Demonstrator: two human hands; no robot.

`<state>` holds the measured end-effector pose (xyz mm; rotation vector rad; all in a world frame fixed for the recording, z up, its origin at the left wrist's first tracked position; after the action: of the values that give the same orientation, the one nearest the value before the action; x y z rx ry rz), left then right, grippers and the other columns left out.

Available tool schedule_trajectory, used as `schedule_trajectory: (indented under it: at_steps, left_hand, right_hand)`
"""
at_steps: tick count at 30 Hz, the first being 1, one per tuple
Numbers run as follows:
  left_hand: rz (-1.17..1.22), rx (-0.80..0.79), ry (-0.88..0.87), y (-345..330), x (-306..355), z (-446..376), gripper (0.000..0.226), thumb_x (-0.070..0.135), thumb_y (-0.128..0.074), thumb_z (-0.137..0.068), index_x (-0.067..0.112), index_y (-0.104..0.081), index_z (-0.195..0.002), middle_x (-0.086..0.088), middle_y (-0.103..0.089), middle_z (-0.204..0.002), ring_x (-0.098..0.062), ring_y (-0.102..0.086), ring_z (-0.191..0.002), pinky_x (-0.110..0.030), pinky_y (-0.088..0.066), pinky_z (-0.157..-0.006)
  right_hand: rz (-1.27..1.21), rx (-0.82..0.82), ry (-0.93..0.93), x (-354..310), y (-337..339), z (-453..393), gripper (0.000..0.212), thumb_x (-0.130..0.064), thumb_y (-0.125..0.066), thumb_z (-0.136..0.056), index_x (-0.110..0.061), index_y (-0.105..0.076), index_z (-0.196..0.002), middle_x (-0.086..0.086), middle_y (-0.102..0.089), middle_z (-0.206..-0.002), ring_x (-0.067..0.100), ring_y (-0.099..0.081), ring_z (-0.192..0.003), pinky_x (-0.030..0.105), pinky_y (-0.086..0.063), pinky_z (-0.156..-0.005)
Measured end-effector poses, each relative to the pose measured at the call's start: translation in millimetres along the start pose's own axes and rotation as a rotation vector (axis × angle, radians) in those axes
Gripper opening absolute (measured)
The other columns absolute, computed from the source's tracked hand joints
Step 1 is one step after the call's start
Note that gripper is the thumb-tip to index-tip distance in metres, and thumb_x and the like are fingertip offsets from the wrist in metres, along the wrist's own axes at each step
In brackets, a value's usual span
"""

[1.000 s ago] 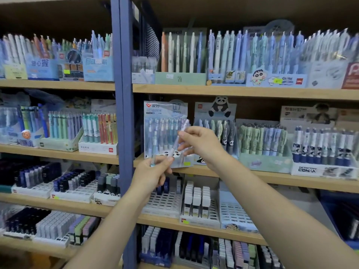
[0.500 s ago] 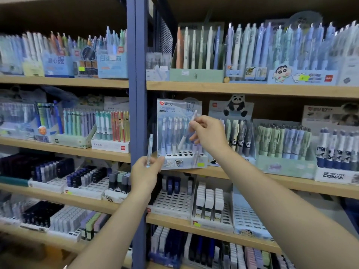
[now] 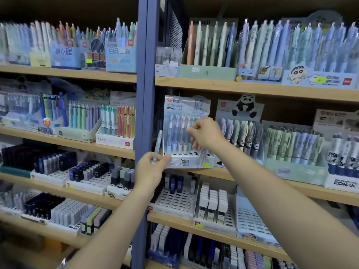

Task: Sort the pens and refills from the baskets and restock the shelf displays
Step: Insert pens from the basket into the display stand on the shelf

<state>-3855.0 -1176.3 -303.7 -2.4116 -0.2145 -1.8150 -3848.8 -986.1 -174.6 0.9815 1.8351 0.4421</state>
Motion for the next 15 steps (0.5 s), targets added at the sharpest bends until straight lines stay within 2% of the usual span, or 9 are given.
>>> schedule_trajectory:
  at_steps: [3, 5, 7, 9, 10, 12, 15]
  left_hand:
    - [-0.040, -0.033, -0.014, 0, 4, -1, 0.035, 0.037, -0.073, -0.090, 0.016, -0.050, -0.074, -0.004, -0.069, -0.089, -0.015, -0.061, -0.094, -0.029, -0.041, -0.068]
    - [-0.014, -0.088, -0.018, -1, 9, 1, 0.035, 0.039, -0.072, -0.091, 0.014, -0.052, -0.076, 0.002, -0.064, -0.075, -0.012, -0.059, -0.076, -0.031, -0.041, -0.063]
    - [0.027, -0.161, -0.035, -2, 16, 5, 0.035, 0.044, -0.065, -0.094, 0.013, -0.054, -0.081, 0.006, -0.056, -0.065, -0.011, -0.048, -0.055, -0.028, -0.040, -0.058]
    - [0.064, -0.216, -0.049, -3, 23, 11, 0.036, 0.045, -0.053, -0.101, 0.011, -0.056, -0.091, 0.005, -0.057, -0.069, -0.010, -0.047, -0.052, -0.024, -0.041, -0.057]
    - [0.081, -0.240, -0.051, -4, 26, 14, 0.034, 0.043, -0.048, -0.104, 0.011, -0.057, -0.096, 0.003, -0.059, -0.073, -0.010, -0.049, -0.054, -0.024, -0.041, -0.058]
    - [0.098, -0.271, -0.059, -9, 33, 20, 0.027, 0.036, -0.040, -0.108, 0.016, -0.057, -0.100, 0.002, -0.060, -0.078, -0.012, -0.049, -0.056, -0.023, -0.038, -0.056]
    - [0.092, -0.315, -0.090, -25, 44, 30, 0.024, 0.031, -0.041, -0.108, 0.018, -0.059, -0.098, 0.002, -0.059, -0.076, -0.011, -0.049, -0.057, -0.019, -0.039, -0.051]
  right_hand:
    - [0.049, -0.016, -0.002, -3, 1, -1, 0.026, -0.024, -0.059, -0.100, -0.008, -0.063, -0.080, 0.010, -0.072, -0.076, 0.011, -0.064, -0.047, 0.024, -0.049, -0.051]
    - [0.102, -0.014, -0.002, -6, 6, 1, 0.029, -0.025, -0.061, -0.099, -0.002, -0.068, -0.083, 0.013, -0.073, -0.077, 0.016, -0.065, -0.052, 0.028, -0.053, -0.058]
    - [0.152, 0.069, 0.044, -10, 20, 4, 0.027, -0.023, -0.061, -0.099, 0.000, -0.069, -0.087, 0.012, -0.071, -0.078, 0.017, -0.063, -0.059, 0.035, -0.057, -0.071]
    - [0.077, 0.139, 0.096, -16, 33, 15, 0.023, -0.019, -0.057, -0.099, -0.003, -0.069, -0.088, 0.009, -0.070, -0.080, 0.022, -0.063, -0.063, 0.038, -0.058, -0.071]
    - [-0.028, 0.113, 0.096, -16, 33, 22, 0.022, -0.017, -0.056, -0.099, -0.005, -0.070, -0.088, 0.008, -0.071, -0.078, 0.022, -0.062, -0.060, 0.036, -0.057, -0.064]
    - [-0.280, -0.060, 0.044, -15, 16, 37, 0.019, -0.018, -0.057, -0.099, -0.009, -0.072, -0.091, 0.005, -0.071, -0.074, 0.019, -0.059, -0.054, 0.029, -0.048, -0.049]
    - [-0.416, -0.240, 0.014, -15, -6, 55, 0.017, -0.026, -0.062, -0.098, -0.012, -0.071, -0.101, 0.003, -0.071, -0.081, 0.015, -0.058, -0.055, 0.023, -0.043, -0.046]
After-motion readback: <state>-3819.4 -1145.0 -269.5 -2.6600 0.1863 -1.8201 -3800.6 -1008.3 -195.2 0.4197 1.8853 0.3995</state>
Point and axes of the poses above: each hand's wrist, its own z-axis away from the middle knuckle, its own y-axis out of the back of the hand, x = y × z, the point moved 10 cm from there along -z, towards the middle knuckle
